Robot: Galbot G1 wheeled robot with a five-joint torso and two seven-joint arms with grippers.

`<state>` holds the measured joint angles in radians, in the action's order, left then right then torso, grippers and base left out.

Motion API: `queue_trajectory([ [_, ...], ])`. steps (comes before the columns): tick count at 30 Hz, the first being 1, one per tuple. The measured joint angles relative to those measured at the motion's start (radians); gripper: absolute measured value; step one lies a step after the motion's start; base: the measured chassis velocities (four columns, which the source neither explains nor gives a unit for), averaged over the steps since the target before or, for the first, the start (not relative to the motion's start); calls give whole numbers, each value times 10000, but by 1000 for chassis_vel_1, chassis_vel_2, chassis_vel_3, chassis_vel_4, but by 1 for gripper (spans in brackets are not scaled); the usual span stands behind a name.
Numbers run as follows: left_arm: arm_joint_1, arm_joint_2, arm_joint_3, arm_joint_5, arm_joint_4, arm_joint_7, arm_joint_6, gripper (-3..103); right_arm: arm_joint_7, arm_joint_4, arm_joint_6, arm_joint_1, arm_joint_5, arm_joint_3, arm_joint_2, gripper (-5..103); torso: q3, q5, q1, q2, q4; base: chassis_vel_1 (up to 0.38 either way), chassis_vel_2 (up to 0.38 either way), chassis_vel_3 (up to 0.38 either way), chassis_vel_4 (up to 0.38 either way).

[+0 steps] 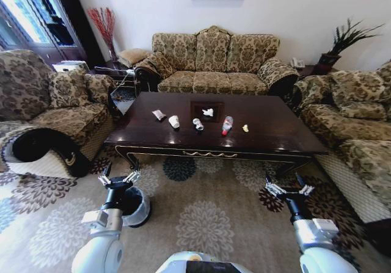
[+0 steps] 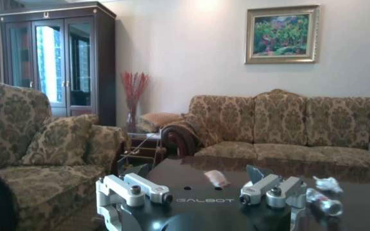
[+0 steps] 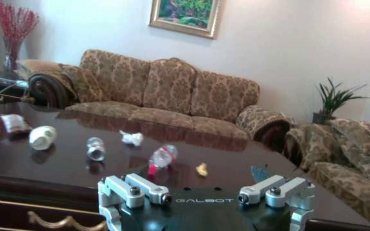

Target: Move to the front of the table and place the trash on the table into the trash bin.

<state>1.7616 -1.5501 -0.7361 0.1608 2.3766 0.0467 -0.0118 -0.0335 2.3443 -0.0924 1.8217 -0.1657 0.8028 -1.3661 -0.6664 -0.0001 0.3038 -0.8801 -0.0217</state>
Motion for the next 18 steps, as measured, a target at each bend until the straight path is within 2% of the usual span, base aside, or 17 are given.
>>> queue_trajectory([
  [12,5,-38,-17,4,-41,5,17,100,-14,-38,-20,-32,-229,-110,79,100,-1,2,1,0,0,240,242,-254,-237],
  [18,-48,83,-41,97,-314,24,-12,100,-59,-198,-138,-142,-357,-119,143,100,0,-4,1,0,1,127,181,-160,-172],
])
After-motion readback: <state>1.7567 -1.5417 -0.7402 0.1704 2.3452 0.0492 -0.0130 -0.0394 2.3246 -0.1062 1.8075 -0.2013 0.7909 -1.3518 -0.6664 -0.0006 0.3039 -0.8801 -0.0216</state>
